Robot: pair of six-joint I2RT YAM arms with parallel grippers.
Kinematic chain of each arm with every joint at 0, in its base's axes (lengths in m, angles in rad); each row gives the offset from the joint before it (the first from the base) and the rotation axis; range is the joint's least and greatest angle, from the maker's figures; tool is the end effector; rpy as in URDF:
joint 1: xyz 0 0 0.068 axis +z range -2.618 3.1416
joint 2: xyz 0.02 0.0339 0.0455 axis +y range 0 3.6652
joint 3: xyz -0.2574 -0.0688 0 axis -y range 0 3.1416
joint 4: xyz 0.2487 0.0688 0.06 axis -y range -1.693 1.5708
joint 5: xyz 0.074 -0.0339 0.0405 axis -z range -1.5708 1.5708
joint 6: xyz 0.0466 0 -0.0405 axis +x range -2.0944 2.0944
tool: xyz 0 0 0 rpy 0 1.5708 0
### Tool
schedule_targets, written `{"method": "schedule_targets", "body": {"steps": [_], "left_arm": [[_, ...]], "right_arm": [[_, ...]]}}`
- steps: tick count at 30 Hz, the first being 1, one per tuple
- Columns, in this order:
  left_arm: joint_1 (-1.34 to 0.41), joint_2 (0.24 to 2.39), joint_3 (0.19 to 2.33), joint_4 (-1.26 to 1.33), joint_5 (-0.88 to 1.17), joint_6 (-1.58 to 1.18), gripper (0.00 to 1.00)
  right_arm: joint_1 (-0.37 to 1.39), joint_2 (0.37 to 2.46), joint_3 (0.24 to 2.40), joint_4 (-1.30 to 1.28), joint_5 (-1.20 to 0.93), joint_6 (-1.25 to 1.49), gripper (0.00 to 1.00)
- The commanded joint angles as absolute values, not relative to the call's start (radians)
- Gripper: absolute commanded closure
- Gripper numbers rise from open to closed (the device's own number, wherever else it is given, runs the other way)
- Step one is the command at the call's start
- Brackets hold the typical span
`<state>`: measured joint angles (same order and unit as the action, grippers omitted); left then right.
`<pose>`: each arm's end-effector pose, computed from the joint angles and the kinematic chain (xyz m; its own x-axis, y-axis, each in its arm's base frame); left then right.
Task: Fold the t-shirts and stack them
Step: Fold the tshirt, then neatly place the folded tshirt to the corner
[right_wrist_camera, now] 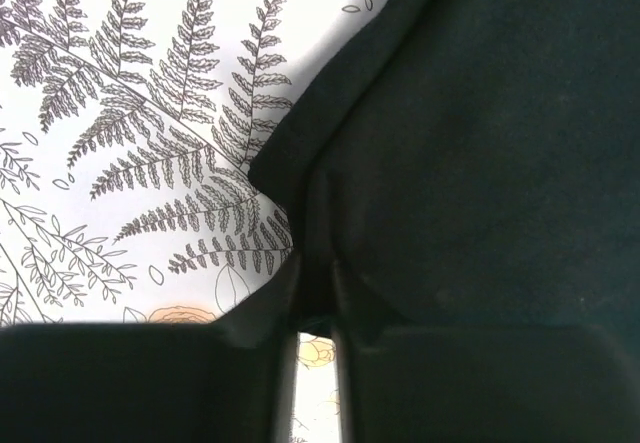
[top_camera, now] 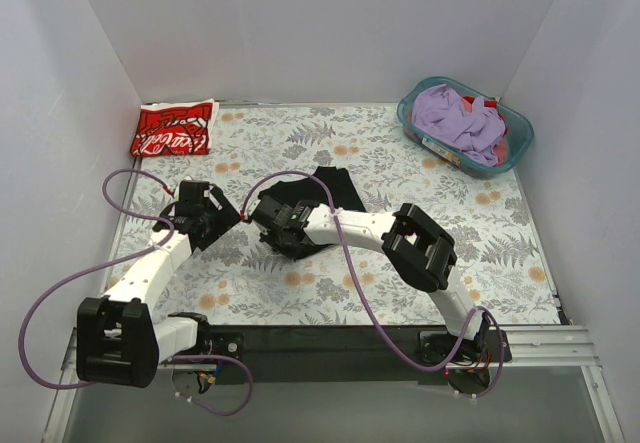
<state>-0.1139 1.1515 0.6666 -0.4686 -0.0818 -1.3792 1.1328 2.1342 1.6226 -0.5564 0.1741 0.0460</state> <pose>0.2318 -0.0227 0.1875 -0.2194 -0.9597 -0.1756 -0.7827 0.2806 -0.5556 0.2030 0.4145 0.1566 -0.4106 -0.7700 -0.4883 -0.8385 0.5293 -0.1295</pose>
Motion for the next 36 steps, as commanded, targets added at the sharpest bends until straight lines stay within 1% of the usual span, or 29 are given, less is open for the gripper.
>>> {"method": "schedule_targets", "body": {"steps": [1, 2, 3, 4, 9, 14, 22, 23, 30, 36], "left_arm": [[-0.109, 1.157, 0.658, -0.446, -0.034, -1.376, 0.25], [-0.109, 1.158, 0.655, -0.433, -0.017, -1.379, 0.25], [-0.109, 1.161, 0.647, -0.427, -0.002, -1.384, 0.25], [-0.109, 1.172, 0.646, -0.422, 0.058, -1.391, 0.24], [-0.110, 1.230, 0.623, -0.379, 0.224, -1.498, 0.22], [-0.110, 1.243, 0.609, -0.310, 0.310, -1.561, 0.22], [-0.110, 1.243, 0.535, -0.229, 0.347, -1.695, 0.16], [-0.112, 1.246, 0.519, -0.200, 0.357, -1.704, 0.16], [-0.173, 1.331, 0.496, -0.094, 0.426, -1.795, 0.16], [-0.227, 1.328, 0.449, -0.006, 0.354, -1.893, 0.19]], "right_arm": [[1.141, 2.157, 1.634, -0.588, 0.157, 0.055, 0.84], [1.141, 2.145, 1.631, -0.588, 0.150, 0.060, 0.95], [1.141, 2.135, 1.625, -0.588, 0.141, 0.063, 0.99], [1.140, 2.114, 1.623, -0.584, 0.138, 0.066, 0.99], [1.129, 2.033, 1.602, -0.555, 0.089, 0.098, 0.99], [1.108, 1.980, 1.556, -0.511, 0.051, 0.127, 0.99], [1.057, 1.888, 1.454, -0.414, 0.008, 0.195, 0.99], [1.052, 1.884, 1.441, -0.407, -0.030, 0.201, 0.99], [1.034, 1.887, 1.410, -0.365, -0.074, 0.219, 0.99], [1.022, 1.882, 1.388, -0.345, -0.103, 0.233, 0.99]]}}
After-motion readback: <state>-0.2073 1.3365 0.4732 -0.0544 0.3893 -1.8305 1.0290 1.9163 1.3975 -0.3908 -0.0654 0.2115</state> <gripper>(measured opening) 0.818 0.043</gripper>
